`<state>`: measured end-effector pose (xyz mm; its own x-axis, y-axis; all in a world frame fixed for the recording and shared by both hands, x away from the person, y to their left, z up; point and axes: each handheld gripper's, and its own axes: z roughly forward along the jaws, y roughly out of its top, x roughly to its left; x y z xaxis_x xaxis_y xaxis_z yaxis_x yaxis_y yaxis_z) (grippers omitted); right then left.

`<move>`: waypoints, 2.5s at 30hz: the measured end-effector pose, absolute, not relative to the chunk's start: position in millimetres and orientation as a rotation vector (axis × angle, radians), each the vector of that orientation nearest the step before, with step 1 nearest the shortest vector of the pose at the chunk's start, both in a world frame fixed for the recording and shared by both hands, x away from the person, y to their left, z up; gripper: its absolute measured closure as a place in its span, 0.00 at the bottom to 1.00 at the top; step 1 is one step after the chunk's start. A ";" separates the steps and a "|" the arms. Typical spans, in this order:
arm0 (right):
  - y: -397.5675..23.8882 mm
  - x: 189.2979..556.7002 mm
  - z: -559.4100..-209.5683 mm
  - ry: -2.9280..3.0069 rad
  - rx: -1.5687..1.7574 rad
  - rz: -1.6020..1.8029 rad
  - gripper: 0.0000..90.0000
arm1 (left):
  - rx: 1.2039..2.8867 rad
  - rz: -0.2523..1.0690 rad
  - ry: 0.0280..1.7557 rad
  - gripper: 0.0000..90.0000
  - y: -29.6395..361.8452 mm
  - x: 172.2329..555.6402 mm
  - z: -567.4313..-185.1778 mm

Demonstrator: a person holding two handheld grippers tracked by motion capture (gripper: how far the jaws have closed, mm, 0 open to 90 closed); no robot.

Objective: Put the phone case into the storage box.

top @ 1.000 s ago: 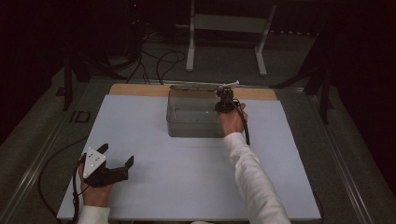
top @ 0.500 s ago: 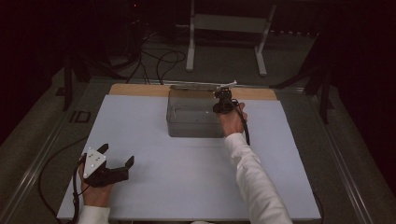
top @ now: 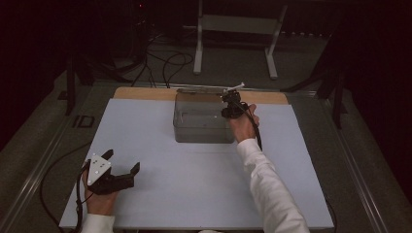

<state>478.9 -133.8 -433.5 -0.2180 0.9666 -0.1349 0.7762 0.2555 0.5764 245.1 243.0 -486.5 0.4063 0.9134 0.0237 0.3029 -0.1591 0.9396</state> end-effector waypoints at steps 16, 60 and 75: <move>-155.6 470.3 -417.4 2.129 1.499 0.617 0.38 | 1.690 0.778 1.071 0.01 242.0 245.1 -486.8; -228.0 341.3 -438.9 1.988 1.215 1.106 0.12 | 1.709 0.729 1.054 0.00 237.8 247.8 -488.0; -265.5 286.7 -466.2 1.859 1.093 1.230 0.13 | 1.701 0.722 1.032 0.00 236.3 247.0 -486.7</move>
<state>286.7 -265.5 -466.2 -0.4436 0.8936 -0.0682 0.2870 0.2138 0.9338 247.0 236.3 -486.7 0.4621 0.8868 0.0000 0.3038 -0.1583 0.9395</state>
